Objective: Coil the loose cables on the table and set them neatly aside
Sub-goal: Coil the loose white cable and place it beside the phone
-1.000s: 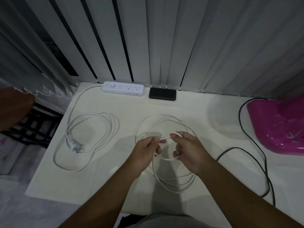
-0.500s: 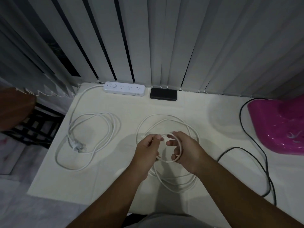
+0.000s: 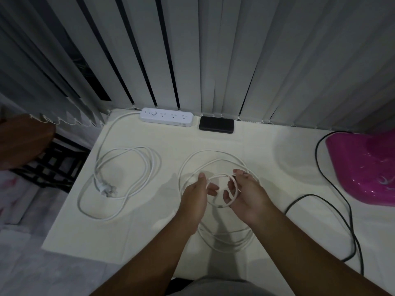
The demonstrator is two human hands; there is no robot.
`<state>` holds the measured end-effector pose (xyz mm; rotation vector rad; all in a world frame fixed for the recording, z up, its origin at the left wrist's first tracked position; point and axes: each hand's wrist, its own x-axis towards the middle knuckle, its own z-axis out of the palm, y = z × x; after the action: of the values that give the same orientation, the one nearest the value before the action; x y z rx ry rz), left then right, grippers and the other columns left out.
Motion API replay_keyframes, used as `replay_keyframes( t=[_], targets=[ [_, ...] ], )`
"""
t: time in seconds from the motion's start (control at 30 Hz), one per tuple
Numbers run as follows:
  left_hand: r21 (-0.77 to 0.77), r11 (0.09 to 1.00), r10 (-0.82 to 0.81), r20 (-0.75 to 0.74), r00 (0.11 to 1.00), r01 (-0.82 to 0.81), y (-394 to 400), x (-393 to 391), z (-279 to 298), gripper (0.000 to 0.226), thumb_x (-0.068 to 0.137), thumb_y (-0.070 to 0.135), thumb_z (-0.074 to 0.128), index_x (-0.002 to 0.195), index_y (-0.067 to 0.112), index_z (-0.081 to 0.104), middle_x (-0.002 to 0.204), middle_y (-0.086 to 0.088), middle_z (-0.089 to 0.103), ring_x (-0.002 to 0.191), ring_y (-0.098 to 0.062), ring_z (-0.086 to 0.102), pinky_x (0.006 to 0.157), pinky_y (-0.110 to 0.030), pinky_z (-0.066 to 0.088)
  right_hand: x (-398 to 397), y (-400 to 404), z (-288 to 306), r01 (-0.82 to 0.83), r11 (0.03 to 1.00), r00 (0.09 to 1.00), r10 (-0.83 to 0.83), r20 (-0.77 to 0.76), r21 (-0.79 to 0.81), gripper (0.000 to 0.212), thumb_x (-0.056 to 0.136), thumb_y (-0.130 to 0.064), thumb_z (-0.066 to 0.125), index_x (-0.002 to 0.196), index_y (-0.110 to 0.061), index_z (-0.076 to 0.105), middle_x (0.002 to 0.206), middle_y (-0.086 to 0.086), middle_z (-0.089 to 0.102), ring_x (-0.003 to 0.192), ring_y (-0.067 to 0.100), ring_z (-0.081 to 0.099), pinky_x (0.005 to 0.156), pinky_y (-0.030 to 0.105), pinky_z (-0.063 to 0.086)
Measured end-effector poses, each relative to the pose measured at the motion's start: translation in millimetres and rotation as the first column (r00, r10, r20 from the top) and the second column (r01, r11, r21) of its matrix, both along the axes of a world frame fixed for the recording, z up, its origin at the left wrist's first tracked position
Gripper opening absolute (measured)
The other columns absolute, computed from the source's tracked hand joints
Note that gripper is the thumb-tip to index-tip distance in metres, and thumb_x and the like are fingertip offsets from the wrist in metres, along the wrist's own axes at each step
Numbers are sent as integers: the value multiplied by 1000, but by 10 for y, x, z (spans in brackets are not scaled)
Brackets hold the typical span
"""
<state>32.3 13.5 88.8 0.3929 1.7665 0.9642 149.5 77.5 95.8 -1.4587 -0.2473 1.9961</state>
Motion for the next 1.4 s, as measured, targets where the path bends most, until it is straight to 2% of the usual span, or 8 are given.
replay_keyframes(
  t=[0.2, 0.33, 0.43, 0.6, 0.83, 1.13, 1.27, 1.4],
  targets=[
    [109, 993, 32, 119, 992, -45, -24, -41, -88, 48, 104, 41, 45, 65, 22, 64, 66, 2, 65, 65, -16, 56, 62, -28, 48, 59, -32, -13, 122, 991, 974, -129, -187, -47, 19, 103, -6, 48, 90, -15, 58, 71, 0, 64, 65, 12, 59, 73, 31, 46],
    [137, 961, 156, 453, 878, -241, 46, -92, -48, 41, 108, 29, 40, 88, 8, 68, 51, 0, 44, 52, -17, 54, 64, -35, 59, 65, -136, -57, 46, 997, 986, -56, -159, -61, 19, 102, -8, 51, 85, -11, 60, 74, 5, 61, 66, 16, 58, 72, 32, 49],
    [130, 937, 210, 528, 823, -323, 105, -170, -11, 29, 102, 16, 38, 101, 7, 66, 52, 2, 29, 43, -13, 28, 47, -27, 39, 77, -160, -89, -63, 997, 998, 64, 27, -36, 12, 99, -11, 55, 93, -12, 66, 77, 3, 65, 75, 16, 60, 79, 32, 48],
    [129, 981, 104, 285, 953, -146, 160, -270, 49, 27, 94, 9, 31, 106, 14, 55, 50, 6, 32, 42, -10, 20, 45, -23, 14, 124, -54, 53, -352, 893, 862, 193, 470, 280, 9, 95, -16, 60, 93, -17, 69, 100, 5, 75, 94, 22, 67, 82, 34, 50],
    [165, 985, 3, 307, 952, -57, 189, -199, 86, 26, 92, 5, 34, 108, 13, 53, 61, -5, 53, 53, -15, 38, 49, -28, 22, 74, -7, 132, -374, 859, 922, 305, 238, 349, 15, 101, -7, 55, 104, -12, 68, 89, 11, 69, 59, 16, 57, 62, 31, 50],
    [203, 972, -52, 677, 734, -118, -3, -217, 32, 15, 73, 9, 48, 78, 7, 62, 58, -5, 41, 59, -25, 56, 71, -36, 53, 100, -18, -31, -14, 980, 987, 45, -152, 197, 22, 103, -3, 47, 111, -10, 66, 89, 9, 64, 54, 11, 51, 52, 25, 45],
    [148, 977, 32, 611, 791, -154, 68, -138, 65, 11, 72, 10, 41, 72, 10, 52, 50, 2, 24, 42, -14, 22, 47, -26, 31, 139, -95, -76, -120, 977, 981, 143, -128, 176, 23, 98, -2, 46, 113, -7, 63, 74, 8, 62, 51, 18, 52, 51, 30, 48],
    [59, 998, -14, 371, 929, -8, 134, -141, 127, 19, 79, 7, 34, 67, 14, 47, 52, 3, 20, 43, -13, 11, 47, -24, 14, 149, -98, -36, -285, 930, 948, 310, -78, 232, 25, 98, -9, 47, 115, -4, 64, 70, 12, 60, 53, 21, 53, 55, 33, 51]
  ],
)
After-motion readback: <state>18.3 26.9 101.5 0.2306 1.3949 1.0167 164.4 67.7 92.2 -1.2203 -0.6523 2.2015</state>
